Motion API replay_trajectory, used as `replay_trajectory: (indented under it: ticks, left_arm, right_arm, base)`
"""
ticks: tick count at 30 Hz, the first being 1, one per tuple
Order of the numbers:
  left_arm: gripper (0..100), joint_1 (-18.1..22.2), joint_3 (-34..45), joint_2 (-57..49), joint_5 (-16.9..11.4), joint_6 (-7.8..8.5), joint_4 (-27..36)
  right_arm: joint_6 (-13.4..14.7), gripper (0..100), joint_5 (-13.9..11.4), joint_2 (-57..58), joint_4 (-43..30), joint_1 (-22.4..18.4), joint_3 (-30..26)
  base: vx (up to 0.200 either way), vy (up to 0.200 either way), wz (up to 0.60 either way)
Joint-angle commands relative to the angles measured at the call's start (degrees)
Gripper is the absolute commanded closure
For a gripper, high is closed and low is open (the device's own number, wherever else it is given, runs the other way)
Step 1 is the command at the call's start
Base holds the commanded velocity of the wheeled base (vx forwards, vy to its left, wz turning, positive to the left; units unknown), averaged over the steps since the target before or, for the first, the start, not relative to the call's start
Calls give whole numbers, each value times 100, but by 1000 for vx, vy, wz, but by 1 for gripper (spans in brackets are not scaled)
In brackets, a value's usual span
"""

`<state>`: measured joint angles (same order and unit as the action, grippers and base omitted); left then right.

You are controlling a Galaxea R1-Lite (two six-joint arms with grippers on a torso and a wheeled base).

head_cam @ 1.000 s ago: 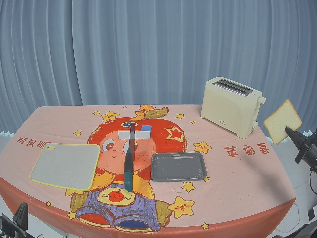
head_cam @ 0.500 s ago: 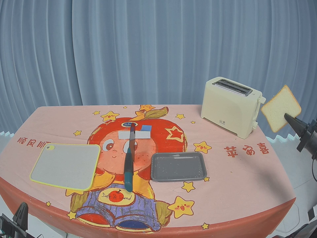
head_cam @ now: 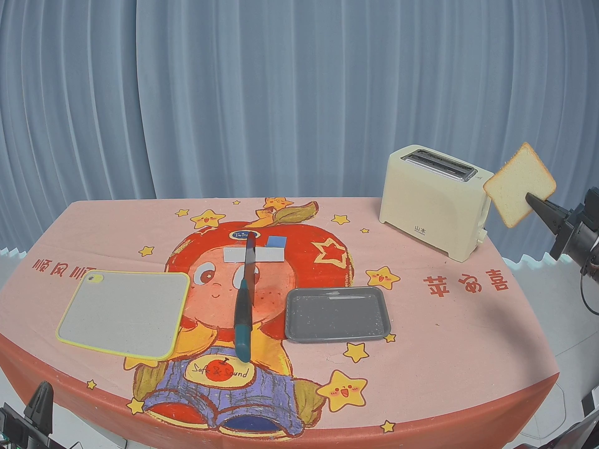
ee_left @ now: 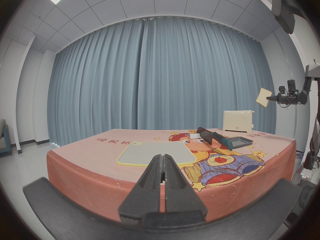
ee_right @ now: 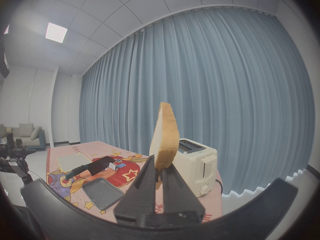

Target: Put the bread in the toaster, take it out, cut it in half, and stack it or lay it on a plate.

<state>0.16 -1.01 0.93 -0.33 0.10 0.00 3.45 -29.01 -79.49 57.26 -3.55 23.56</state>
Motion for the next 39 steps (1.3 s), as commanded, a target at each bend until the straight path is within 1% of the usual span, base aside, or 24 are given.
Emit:
replay_trajectory:
  ticks: [1,8,13,15,18,25,32,39]
  left_arm:
    - [100,2,101,-93,-2,-1,0]
    - [100,2,101,-93,-2,-1,0]
    - [100,2,101,-93,-2,-1,-9]
    - [100,2,101,-93,-2,-1,0]
    - [100,2,101,-93,-2,-1,-9]
    - [100,2,101,-93,-2,-1,-9]
    - [100,2,101,-93,-2,-1,0]
    - [100,2,101,-93,-2,-1,0]
  right_arm:
    - [-55,100,10,-365,5,3,228]
    - [-99,100,10,-743,5,56,614]
    - [-336,100,1,-945,5,47,729]
    - [-380,100,10,-989,5,56,808]
    - [-389,100,10,-1077,-4,56,931]
    - [-345,100,10,-1323,-22,47,1493]
    - [-371,100,19,-1631,-66,56,1950]
    - [-389,100,10,-1921,-48,65,2231]
  base:
    - [0,0,0]
    - [0,0,0]
    - [0,0,0]
    - [0,0,0]
    - [0,0,0]
    - [0,0,0]
    - [0,0,0]
    - [0,0,0]
